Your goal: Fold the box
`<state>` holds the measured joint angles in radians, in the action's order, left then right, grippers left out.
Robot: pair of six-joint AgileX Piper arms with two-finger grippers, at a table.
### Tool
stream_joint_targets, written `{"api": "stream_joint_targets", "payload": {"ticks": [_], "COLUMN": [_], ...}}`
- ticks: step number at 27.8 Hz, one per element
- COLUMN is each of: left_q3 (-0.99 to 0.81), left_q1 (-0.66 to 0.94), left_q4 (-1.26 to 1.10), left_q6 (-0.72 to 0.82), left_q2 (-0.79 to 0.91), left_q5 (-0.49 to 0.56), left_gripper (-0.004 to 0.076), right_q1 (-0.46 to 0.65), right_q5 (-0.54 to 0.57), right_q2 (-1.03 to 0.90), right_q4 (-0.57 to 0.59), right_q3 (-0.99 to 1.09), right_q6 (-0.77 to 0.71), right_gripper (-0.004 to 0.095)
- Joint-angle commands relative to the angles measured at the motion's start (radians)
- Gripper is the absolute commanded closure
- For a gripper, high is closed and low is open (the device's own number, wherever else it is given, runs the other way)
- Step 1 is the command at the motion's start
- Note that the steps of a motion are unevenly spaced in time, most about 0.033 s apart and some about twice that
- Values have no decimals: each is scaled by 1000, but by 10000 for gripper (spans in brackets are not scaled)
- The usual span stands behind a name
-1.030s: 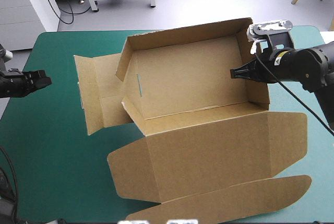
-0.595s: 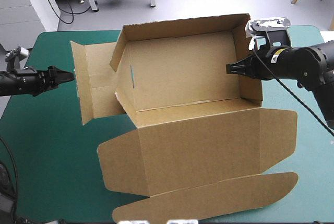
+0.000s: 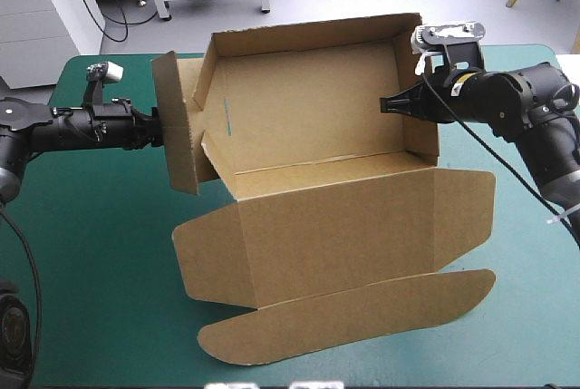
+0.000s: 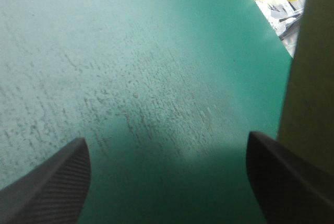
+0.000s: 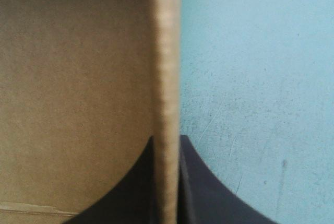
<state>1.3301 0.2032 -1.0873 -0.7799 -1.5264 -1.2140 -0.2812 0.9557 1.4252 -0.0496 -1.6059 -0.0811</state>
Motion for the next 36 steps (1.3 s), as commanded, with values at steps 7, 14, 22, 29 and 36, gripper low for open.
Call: {"api": "stream_joint_targets", "payload": {"ticks": [7,14,22,29,36], "left_q3": [25,25,25,25,25], "left_q1": [-67,-219,-230,-230,-230], "left_q4": [-160,-248,-353,-360,-352], "left_q6": [-10,-10,-10,-10,-9], "left_q2": [125,125,125,125,123], "left_q5": [-83,-81,-81,-75,-60], "left_gripper": [147,147,148,147,147], "right_q1": [-1,-1,-4,-7,-7], "right_q5": [-86,-82,-59,-52,-53], "right_q2": [-3,5,5,5,5], "right_q4": [16,14,5,4,-12], "right_q3": [-33,-31,-31,-31,-31], "right_q6": [-28,-45,-45,-45,-45], "right_gripper": [927,927,927,925,925]}}
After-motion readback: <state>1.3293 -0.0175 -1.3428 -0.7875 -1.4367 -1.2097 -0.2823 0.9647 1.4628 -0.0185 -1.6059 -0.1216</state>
